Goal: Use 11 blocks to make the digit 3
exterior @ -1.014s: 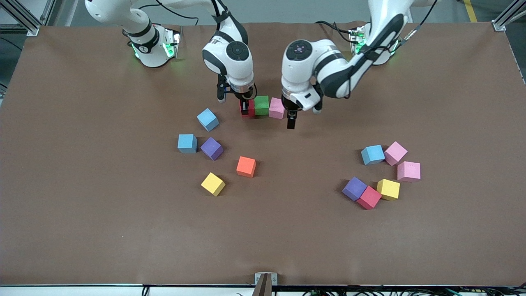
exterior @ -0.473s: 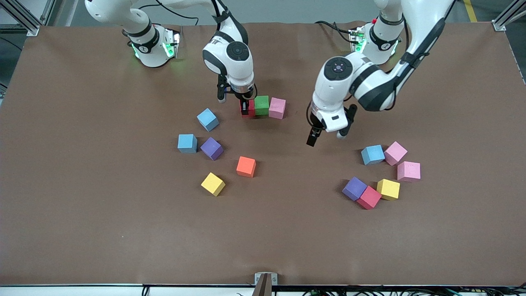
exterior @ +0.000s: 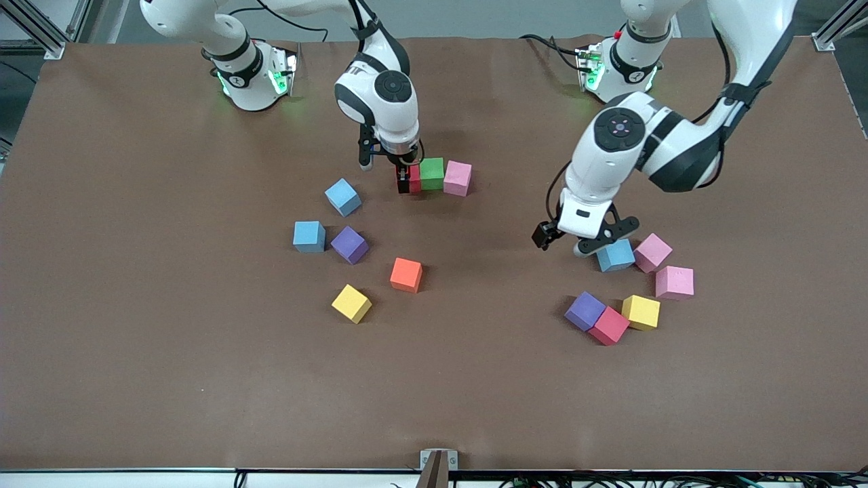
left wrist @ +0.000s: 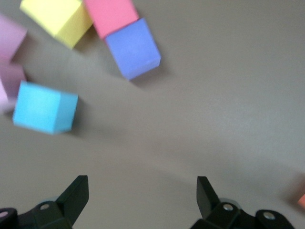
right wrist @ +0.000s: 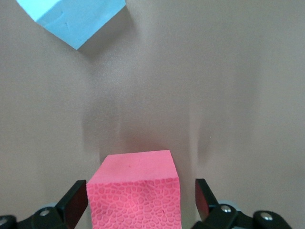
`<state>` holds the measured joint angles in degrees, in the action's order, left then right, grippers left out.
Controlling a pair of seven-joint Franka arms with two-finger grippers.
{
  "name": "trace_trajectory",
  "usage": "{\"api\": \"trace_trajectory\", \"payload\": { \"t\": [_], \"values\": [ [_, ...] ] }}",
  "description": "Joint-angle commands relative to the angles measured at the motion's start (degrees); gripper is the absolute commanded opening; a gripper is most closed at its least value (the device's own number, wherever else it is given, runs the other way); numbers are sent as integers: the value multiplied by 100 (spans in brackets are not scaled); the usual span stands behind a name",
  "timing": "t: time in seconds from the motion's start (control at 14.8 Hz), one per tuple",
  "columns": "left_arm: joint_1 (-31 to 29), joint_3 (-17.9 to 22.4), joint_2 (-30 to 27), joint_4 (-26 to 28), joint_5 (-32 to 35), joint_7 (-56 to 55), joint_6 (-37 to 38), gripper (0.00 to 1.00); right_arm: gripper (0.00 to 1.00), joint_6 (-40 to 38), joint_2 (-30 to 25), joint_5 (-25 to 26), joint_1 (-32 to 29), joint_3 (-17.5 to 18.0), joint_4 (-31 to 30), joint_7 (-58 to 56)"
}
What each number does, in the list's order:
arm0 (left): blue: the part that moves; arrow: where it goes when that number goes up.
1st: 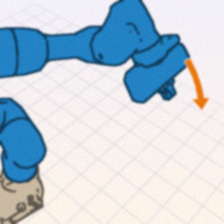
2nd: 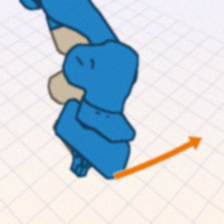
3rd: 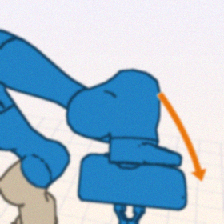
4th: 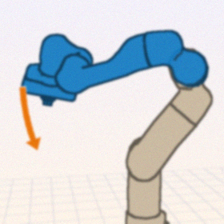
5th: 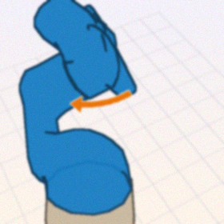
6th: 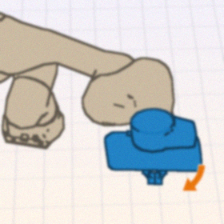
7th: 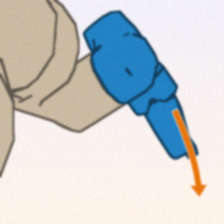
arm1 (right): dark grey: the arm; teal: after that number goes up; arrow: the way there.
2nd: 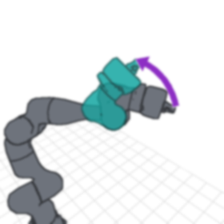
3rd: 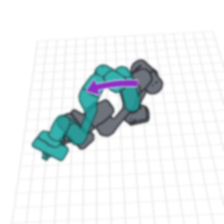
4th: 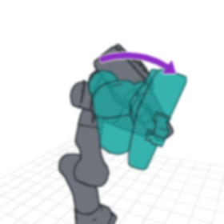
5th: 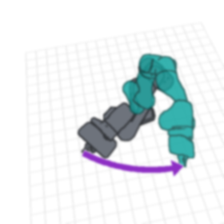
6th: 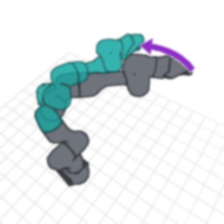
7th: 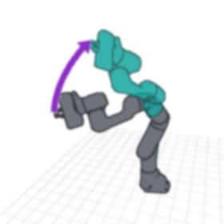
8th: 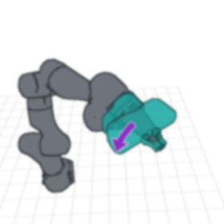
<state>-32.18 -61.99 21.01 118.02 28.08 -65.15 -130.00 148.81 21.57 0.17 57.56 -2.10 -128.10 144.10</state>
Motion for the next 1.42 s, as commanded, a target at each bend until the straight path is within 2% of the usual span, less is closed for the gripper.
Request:
{"api": "trace_trajectory", "payload": {
  "t": [0.0, 0.2, 0.41, 0.74, 1.08, 1.22, 1.35],
  "values": [
    [-271, -138, -105, -156, 101, 1351, 238, 100, 100, -36, 5, 89, 71, -36, 31, 22],
    [-719, -305, -79, -524, 92, 2197, 668, 100, 100, -45, -3, 80, 62, -36, 31, -128],
    [-755, -288, 96, -1174, 83, 2787, 1362, 100, 100, -167, -30, 89, 62, -36, 31, -145],
    [-764, -191, 193, -1650, 75, 2929, 1408, 100, 100, -580, -144, 89, 53, -36, 206, -163],
    [-878, -95, 202, -2018, -100, 3525, 1793, 100, 100, -949, -434, 80, -52, -53, 373, -294],
    [-538, 413, 193, -2439, -433, 4043, 2135, 100, 100, -1186, -443, 71, -201, -53, 618, -426],
    [103, 1255, 132, -2879, -829, 4422, 2478, 100, 100, -1572, -399, 19, -411, -53, 1066, -706]
  ]
}}
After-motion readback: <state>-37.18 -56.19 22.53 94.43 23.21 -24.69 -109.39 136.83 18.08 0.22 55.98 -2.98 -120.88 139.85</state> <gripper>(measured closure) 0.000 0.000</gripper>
